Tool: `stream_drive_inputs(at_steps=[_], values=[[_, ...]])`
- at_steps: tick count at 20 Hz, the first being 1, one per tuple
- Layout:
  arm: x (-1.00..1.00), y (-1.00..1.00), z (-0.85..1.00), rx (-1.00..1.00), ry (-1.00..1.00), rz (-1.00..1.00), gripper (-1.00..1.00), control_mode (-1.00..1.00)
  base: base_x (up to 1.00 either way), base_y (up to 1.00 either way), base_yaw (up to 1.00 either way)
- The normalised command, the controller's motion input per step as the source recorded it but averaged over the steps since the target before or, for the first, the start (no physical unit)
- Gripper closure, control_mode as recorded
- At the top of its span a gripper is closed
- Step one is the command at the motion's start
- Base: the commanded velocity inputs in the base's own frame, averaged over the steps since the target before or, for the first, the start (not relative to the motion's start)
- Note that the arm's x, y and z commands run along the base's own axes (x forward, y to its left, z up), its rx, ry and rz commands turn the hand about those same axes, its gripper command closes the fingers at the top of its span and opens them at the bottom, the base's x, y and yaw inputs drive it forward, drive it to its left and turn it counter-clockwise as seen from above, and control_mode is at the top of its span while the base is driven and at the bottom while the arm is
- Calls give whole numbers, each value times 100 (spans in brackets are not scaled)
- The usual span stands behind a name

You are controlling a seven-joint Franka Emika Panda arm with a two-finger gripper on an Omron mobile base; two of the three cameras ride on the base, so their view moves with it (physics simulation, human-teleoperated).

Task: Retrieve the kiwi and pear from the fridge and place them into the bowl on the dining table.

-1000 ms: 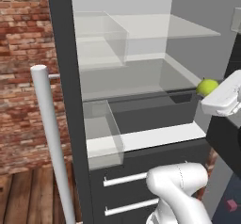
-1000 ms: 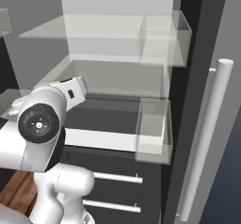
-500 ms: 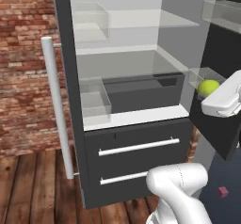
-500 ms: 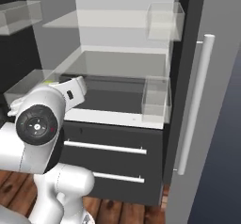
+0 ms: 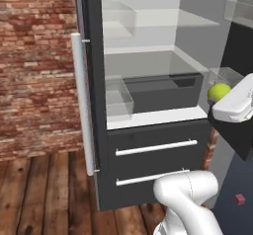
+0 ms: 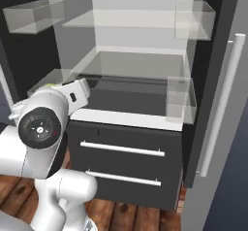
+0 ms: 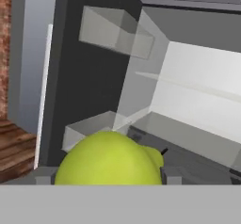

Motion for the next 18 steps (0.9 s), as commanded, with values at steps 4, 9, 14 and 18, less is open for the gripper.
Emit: stream_drive_inputs(at_steps=[4, 9, 14, 18], values=[[0, 0, 0, 0, 0, 0, 100, 100, -31, 55, 6], [0, 0, 0, 0, 0, 0, 100, 100, -46, 48, 6], [0, 0, 0, 0, 0, 0, 100, 100, -47, 52, 5], [0, 0, 0, 0, 0, 0, 100, 100, -31, 60, 4]])
